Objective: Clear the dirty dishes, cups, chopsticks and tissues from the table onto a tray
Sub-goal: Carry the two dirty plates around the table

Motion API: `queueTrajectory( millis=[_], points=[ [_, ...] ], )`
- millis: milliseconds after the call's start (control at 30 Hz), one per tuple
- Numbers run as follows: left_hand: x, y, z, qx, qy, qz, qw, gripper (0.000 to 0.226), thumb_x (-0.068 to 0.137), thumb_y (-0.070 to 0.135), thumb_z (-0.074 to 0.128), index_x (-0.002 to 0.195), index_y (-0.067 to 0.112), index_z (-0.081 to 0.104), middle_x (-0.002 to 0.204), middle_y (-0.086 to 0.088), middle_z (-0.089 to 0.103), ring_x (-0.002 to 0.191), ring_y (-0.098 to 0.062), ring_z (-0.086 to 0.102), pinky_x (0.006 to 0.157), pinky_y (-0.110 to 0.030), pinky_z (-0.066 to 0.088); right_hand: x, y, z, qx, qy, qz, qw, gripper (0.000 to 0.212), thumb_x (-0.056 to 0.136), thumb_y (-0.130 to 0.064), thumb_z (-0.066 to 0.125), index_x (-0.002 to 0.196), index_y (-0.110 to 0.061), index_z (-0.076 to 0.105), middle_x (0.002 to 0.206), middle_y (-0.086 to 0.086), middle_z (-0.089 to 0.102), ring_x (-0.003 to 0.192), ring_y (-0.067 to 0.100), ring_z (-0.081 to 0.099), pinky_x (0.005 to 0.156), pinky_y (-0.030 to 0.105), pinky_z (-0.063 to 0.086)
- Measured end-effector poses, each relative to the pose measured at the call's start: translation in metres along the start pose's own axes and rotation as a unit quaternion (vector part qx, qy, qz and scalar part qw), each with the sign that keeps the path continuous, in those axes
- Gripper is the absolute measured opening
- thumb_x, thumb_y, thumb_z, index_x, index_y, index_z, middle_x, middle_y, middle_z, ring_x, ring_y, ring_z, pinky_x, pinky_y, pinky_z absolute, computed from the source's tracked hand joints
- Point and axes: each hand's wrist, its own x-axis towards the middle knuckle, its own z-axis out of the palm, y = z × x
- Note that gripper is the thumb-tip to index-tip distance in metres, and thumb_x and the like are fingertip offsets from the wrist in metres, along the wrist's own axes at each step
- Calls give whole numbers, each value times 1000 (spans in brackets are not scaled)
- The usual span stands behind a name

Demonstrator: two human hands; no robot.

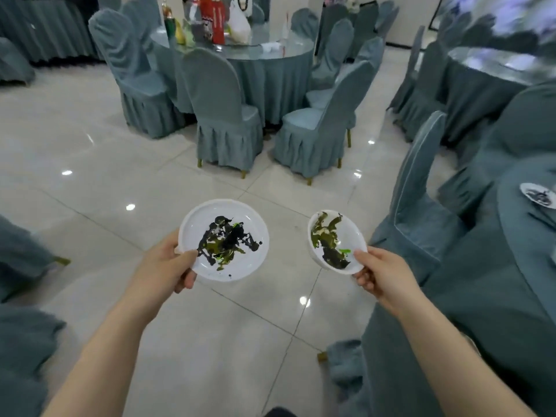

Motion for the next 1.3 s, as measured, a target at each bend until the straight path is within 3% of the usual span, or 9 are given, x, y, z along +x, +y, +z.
queueTrajectory(
  millis=[100,200,300,500,600,833,1000,1100,1300],
  points=[
    [65,16,23,5,-56,20,998,33,88,4,46,102,31,61,43,-5,43,41,-12,34,39,-19,30,20,-3,-22,46,79,9,996,14,91,-18,62,91,-10,72,56,5,60,43,8,49,37,18,39],
    [128,30,55,13,-110,45,993,39,89,3,46,111,33,56,43,-4,45,40,-11,36,39,-19,30,40,-11,-55,88,145,6,986,16,91,-18,60,84,-9,72,54,4,58,41,9,46,35,18,35],
    [191,48,98,17,-138,74,988,39,88,5,48,111,35,55,45,-7,46,42,-13,36,39,-20,31,66,-25,-89,123,199,-5,972,18,93,-15,58,78,-8,66,51,2,53,39,9,43,33,17,31],
    [300,103,206,27,-244,119,962,42,86,7,45,105,43,59,42,-6,40,41,-13,34,40,-22,30,134,-59,-160,179,343,-8,922,10,93,-13,57,88,-8,64,53,2,52,39,7,43,33,17,30],
    [340,128,251,36,-268,132,954,44,87,10,45,112,44,56,43,-4,41,41,-12,36,41,-24,31,156,-69,-185,209,386,-16,898,8,93,-11,57,90,-7,63,56,3,54,38,8,43,33,17,30],
    [424,173,370,39,-373,144,916,41,94,10,44,127,32,51,42,2,43,39,-8,37,39,-20,32,183,-67,-236,260,500,-4,826,10,95,-12,54,89,-13,61,57,2,59,40,9,48,36,19,35],
    [467,192,444,61,-444,171,878,33,95,15,40,120,32,52,43,3,46,40,-6,39,46,-25,34,190,-60,-259,270,585,16,764,10,95,-13,54,91,-16,61,69,5,62,49,14,49,46,22,36],
    [483,200,490,76,-477,185,856,31,95,14,38,112,33,54,42,2,45,38,-6,38,42,-21,34,198,-49,-266,291,623,20,726,9,95,-13,54,93,-14,62,71,7,61,53,14,49,50,24,37],
    [496,206,573,93,-543,153,820,29,99,19,40,115,36,55,43,3,44,39,-7,37,48,-26,33,215,-29,-302,328,675,41,660,8,95,-12,54,92,-14,61,72,6,61,54,14,50,50,24,38]
  ],
)
